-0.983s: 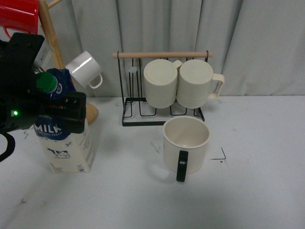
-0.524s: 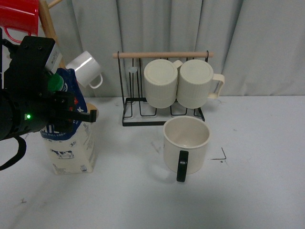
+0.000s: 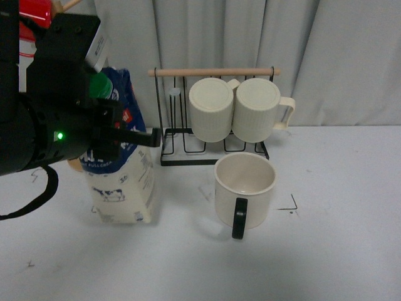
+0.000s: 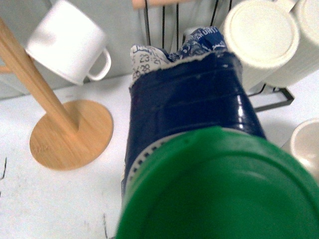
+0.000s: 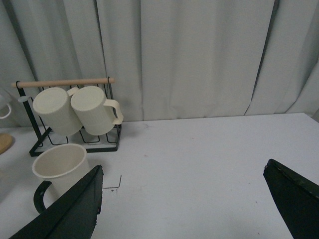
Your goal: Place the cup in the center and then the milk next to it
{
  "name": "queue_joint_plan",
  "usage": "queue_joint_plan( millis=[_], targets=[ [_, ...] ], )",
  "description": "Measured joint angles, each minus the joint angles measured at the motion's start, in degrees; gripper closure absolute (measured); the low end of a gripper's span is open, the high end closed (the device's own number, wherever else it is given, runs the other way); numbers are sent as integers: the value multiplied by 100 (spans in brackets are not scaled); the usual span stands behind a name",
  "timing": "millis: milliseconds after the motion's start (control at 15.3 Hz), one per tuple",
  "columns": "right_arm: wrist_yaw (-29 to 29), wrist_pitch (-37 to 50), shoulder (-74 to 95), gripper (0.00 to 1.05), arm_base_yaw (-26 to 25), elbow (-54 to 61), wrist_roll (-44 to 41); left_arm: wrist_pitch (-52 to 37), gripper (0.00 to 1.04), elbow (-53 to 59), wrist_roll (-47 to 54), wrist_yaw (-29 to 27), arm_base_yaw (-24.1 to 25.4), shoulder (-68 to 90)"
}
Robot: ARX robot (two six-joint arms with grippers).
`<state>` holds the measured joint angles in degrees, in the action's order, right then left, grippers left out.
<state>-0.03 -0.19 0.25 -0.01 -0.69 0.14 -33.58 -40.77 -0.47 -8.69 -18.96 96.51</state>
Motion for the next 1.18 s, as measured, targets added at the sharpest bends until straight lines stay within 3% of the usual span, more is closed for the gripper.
queue_joint_plan(
  millis=[262, 786, 1179],
  targets=[
    [0, -2, 0, 6, 0, 0, 0, -446, 95, -15, -219, -581, -719, 350],
    [0, -2, 0, 6, 0, 0, 0, -922, 94, -610, -393, -1091, -1169, 1377],
    [0, -2, 0, 6, 0, 0, 0, -625, 16, -385, -938, -901, -1222, 710]
  ],
)
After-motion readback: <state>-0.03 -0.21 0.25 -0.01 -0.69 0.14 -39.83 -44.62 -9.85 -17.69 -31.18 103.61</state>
